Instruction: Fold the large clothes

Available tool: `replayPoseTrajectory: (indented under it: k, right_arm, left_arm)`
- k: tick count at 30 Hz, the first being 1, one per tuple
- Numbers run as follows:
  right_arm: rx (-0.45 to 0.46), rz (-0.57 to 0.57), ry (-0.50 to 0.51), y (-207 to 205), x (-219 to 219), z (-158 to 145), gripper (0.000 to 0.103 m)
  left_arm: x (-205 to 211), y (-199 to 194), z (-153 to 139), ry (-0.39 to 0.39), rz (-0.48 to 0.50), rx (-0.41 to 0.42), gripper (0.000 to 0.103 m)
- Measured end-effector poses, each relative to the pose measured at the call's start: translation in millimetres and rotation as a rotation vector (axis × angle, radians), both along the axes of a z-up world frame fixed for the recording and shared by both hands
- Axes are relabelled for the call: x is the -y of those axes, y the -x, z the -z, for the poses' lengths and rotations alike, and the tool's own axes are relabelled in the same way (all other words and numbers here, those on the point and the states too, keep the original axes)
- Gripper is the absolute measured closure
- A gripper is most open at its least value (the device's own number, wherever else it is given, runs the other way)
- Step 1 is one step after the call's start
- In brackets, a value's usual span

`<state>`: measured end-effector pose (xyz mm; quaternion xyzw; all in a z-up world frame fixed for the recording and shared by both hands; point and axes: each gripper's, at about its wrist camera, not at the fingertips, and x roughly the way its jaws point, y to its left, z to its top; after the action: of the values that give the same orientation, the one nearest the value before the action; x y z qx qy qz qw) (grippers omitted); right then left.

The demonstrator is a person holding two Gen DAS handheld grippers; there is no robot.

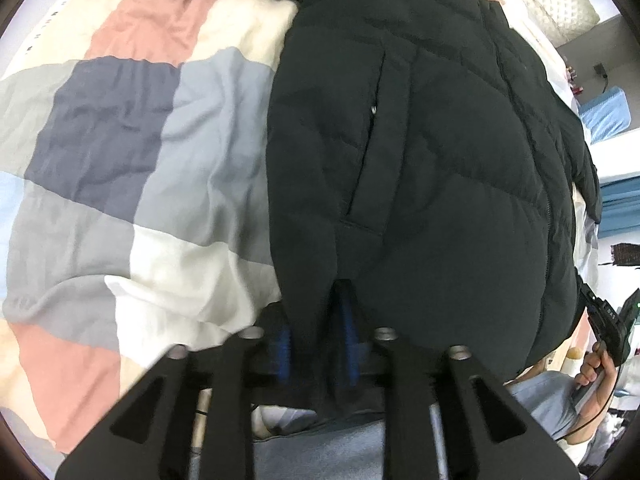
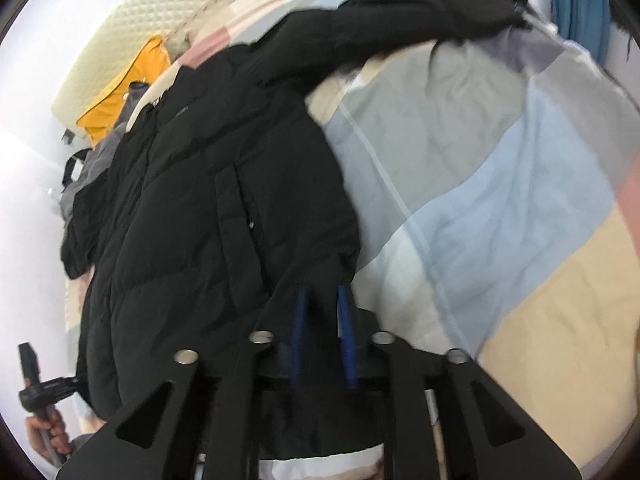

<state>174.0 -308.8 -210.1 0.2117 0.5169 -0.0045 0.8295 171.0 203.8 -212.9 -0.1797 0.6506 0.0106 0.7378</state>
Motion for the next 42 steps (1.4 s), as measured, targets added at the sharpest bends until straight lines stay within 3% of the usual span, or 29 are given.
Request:
replayPoseTrajectory:
  k: [2,4,10,18,24,28,33,42]
  right_arm:
    - [0.023,0.008,0.018,2,1,-6,0.069]
    - [0.047,0.01,0.033,2,1,-12,0.068]
    - [0.172,0.028,0.108,-2,0,-52,0.057]
    - [0.418,0.011,0.204,-3,-19,-137,0.04]
    - [0.587,-0.029,0.271,-1,-44,-184,0.033]
    - [0.665,-0.056,0.3,2,-61,-184,0.026]
    - [0.709,-0.09,0.317,7,-80,-152,0.026]
    - [0.665,-0.134,0.335,2,-96,-96,0.025]
  left_arm:
    - [0,14,-11,-0.031,-0.027,0.044,0.034]
    - [-1,15,-32,-0.093,-0.075,0.12,0.026]
    - [17,8,-94,-0.148,-0.072,0.329,0.026]
    - [88,-17,-182,-0.174,0.023,0.648,0.026]
    - [140,-27,-224,-0.173,0.128,0.818,0.026]
    - [167,-27,-227,-0.182,0.183,0.88,0.026]
    - [174,-28,-214,-0.182,0.185,0.901,0.026]
    - [173,-23,-157,-0.246,0.202,0.883,0.026]
